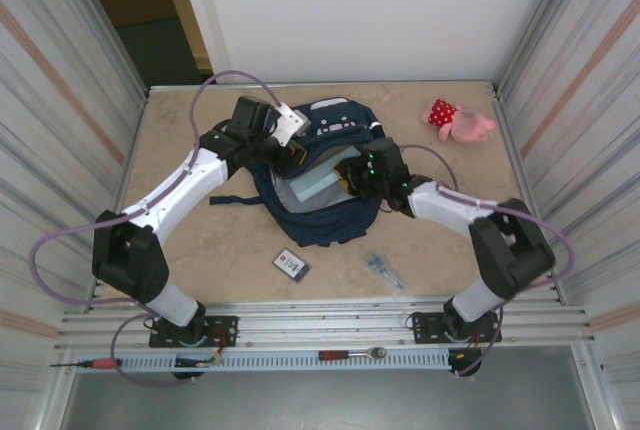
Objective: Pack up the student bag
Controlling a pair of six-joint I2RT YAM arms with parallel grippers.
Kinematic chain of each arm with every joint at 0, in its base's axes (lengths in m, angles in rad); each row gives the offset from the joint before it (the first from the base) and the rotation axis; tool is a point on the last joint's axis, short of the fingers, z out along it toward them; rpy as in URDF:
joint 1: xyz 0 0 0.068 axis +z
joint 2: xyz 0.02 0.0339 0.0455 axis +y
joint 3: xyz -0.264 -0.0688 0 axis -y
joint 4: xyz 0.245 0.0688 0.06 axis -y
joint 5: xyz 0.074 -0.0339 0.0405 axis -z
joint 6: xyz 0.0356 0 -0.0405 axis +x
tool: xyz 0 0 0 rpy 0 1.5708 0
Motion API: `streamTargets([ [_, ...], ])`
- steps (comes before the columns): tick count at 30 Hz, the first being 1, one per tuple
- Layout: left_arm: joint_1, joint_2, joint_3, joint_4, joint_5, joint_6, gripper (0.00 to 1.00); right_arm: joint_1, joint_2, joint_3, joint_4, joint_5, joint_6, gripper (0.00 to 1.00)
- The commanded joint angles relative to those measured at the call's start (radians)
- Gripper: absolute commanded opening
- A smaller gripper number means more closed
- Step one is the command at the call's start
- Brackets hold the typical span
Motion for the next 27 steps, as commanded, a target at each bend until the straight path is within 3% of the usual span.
streamTargets([
  [1,-0.003,-0.054,0.055,0.069,0.073,-0.020,0.00,-0.008,0.127,0.131,0.126,0.035,0.012,0.16],
  [4,-0.003,-0.063,0.054,0.076,0.075,-0.020,0.00,-0.013,0.241,0.227,0.115,0.044,-0.005,0.23],
  [8,-0.002,-0.068,0.051,0.077,0.073,-0.020,0.00,-0.041,0.346,0.302,0.076,0.004,-0.036,0.56],
  [11,0.000,-0.066,0.042,0.075,0.067,-0.015,0.00,-0.052,0.324,0.262,0.020,-0.025,-0.069,0.67],
  [21,0.038,-0.066,-0.011,0.053,0.022,0.002,0.00,-0.079,-0.055,0.097,-0.485,-0.049,-0.393,0.73],
  [27,0.065,-0.081,-0.035,0.051,0.025,0.006,0.00,-0.027,-0.244,0.142,-1.082,0.077,-0.719,0.75],
])
